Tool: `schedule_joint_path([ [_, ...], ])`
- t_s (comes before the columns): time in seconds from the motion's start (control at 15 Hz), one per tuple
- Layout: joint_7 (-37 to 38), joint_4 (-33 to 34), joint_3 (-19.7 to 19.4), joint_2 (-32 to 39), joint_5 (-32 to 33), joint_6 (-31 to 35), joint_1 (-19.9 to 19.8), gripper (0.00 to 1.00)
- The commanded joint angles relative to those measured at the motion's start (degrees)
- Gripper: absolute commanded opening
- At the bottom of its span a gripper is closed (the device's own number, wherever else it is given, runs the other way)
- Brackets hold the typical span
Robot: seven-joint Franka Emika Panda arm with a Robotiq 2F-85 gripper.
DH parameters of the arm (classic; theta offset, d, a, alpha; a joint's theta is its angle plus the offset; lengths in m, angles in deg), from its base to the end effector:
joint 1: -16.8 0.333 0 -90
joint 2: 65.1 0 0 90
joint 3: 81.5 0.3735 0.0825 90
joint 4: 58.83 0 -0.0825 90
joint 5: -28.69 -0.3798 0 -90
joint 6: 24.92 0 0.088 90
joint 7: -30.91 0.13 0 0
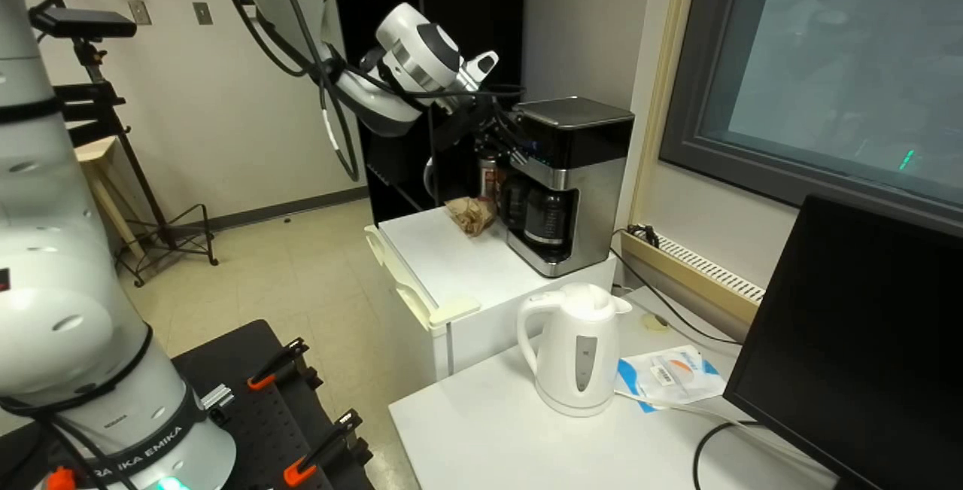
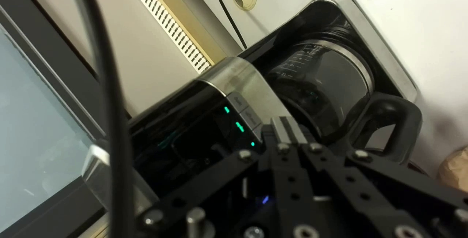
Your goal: Press the button on the coffee machine
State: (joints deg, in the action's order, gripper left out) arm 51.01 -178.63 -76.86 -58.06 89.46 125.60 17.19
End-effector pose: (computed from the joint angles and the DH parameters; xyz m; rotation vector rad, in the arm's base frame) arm 0.6068 0.0630 0.4433 2.3782 0.7080 0.6597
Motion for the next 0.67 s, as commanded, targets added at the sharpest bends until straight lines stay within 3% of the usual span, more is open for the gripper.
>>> schedule_joint_path([
  [0.0,-1.4,-5.3,0.7,-5.1,-0.6,0.9,0.2,0.00],
  [0.6,0.2,-16.1,2.7,-14.9,0.4,1.0,1.3,0.00],
])
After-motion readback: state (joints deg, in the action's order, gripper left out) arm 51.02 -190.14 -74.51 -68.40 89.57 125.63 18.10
